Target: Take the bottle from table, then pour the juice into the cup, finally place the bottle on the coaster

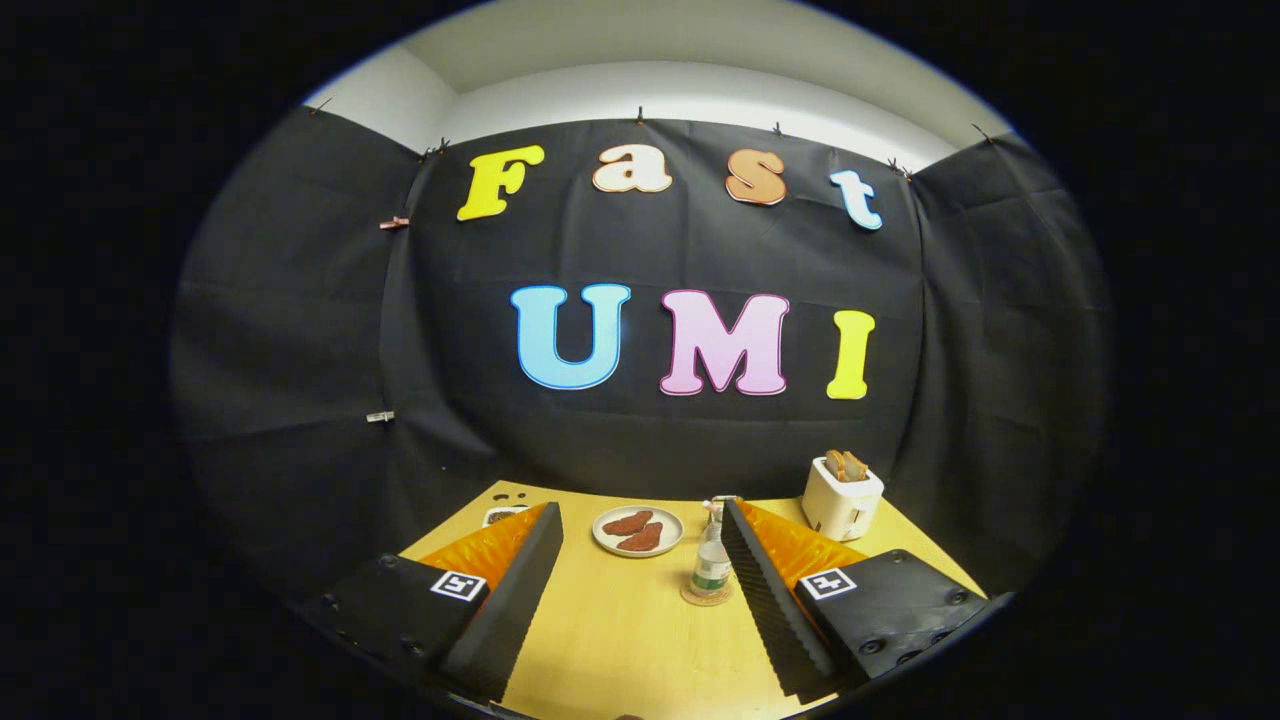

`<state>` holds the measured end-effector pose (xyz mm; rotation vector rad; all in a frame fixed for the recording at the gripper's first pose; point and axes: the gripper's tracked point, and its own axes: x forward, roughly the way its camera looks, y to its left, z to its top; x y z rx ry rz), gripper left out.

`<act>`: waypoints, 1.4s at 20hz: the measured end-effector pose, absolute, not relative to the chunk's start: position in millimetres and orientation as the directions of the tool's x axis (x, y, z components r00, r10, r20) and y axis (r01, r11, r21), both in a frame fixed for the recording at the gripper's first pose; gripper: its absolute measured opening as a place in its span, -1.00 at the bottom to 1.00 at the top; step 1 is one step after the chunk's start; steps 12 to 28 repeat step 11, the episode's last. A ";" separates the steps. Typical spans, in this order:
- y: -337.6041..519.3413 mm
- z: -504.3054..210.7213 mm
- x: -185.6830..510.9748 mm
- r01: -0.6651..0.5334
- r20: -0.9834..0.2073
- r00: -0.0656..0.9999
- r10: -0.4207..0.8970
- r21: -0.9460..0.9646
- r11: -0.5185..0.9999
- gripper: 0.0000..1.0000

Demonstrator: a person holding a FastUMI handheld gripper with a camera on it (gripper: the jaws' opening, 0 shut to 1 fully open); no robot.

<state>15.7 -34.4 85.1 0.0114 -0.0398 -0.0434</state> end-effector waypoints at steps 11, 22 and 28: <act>-8.5 34.6 -37.0 0.077 -0.020 0.997 -0.077 -0.004 0.997 0.95; -8.5 34.6 -37.0 0.077 -0.020 0.997 -0.077 -0.004 0.997 0.95; -8.5 34.6 -37.0 0.077 -0.020 0.997 -0.077 -0.004 0.997 0.95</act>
